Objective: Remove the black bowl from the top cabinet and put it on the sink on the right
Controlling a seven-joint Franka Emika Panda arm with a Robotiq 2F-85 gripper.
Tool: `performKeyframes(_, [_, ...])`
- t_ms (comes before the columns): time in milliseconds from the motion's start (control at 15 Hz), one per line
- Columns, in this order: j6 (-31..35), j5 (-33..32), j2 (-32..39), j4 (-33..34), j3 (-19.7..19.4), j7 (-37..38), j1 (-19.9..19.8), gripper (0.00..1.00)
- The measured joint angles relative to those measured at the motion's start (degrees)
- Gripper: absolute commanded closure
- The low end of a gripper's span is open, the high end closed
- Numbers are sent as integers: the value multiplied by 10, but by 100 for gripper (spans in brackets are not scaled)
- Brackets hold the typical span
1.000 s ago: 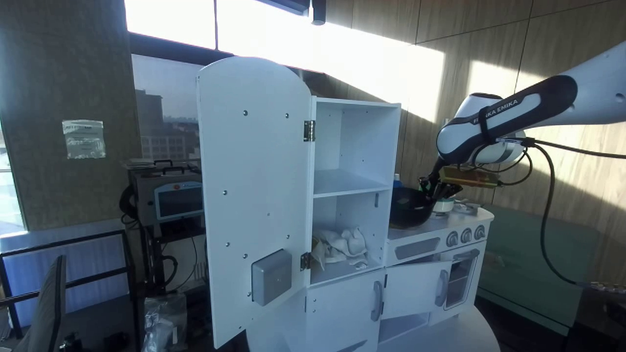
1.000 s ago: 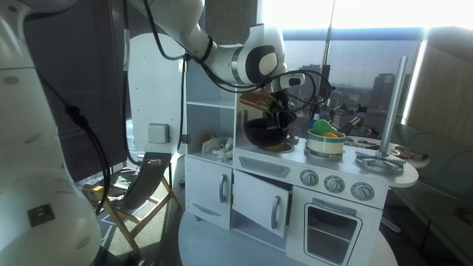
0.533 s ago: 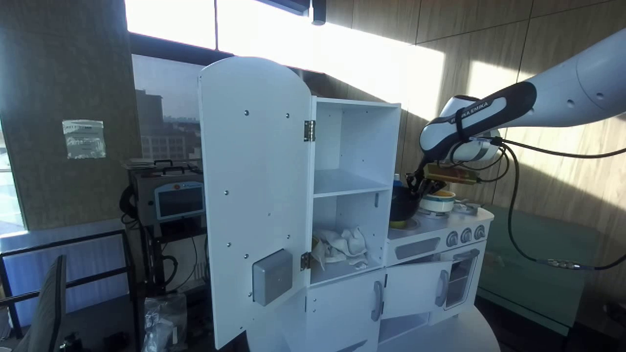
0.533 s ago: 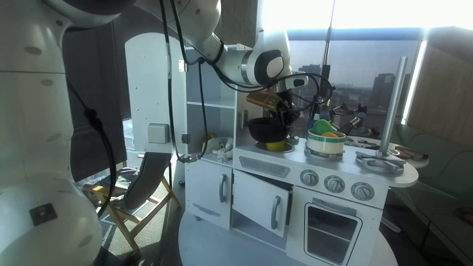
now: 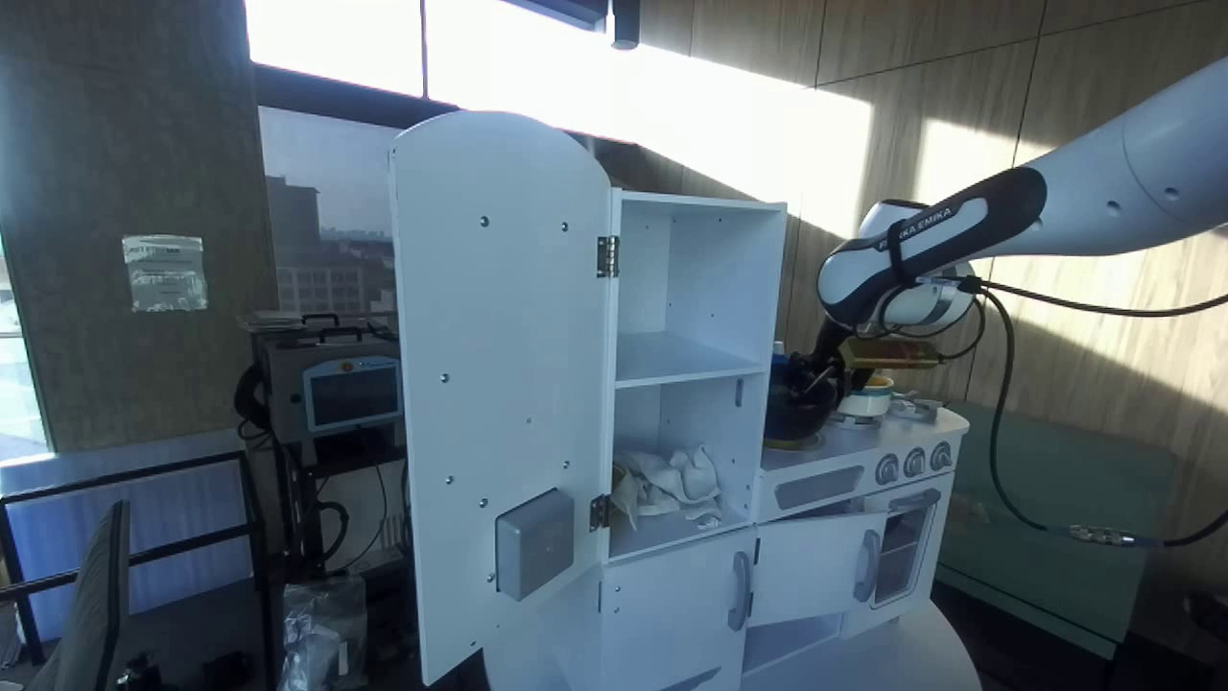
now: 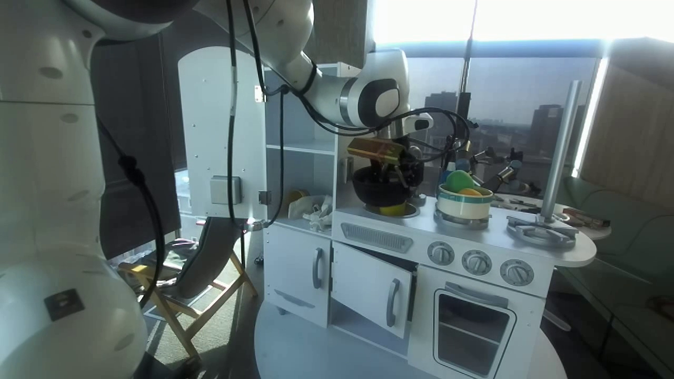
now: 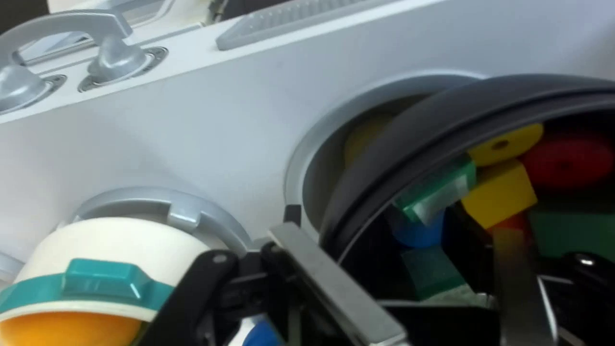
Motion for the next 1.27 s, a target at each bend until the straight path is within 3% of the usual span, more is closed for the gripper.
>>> performKeyframes(333, [-14, -144, -45, -35, 5, -1, 4, 0])
performKeyframes(533, [-2, -185, -80, -47, 16, 0, 7, 0])
performKeyframes(1000, [9, -200, -113, -63, 37, 1, 9, 0])
performKeyframes(1267, [-53, -200, -153, -74, 55, 2, 15, 0])
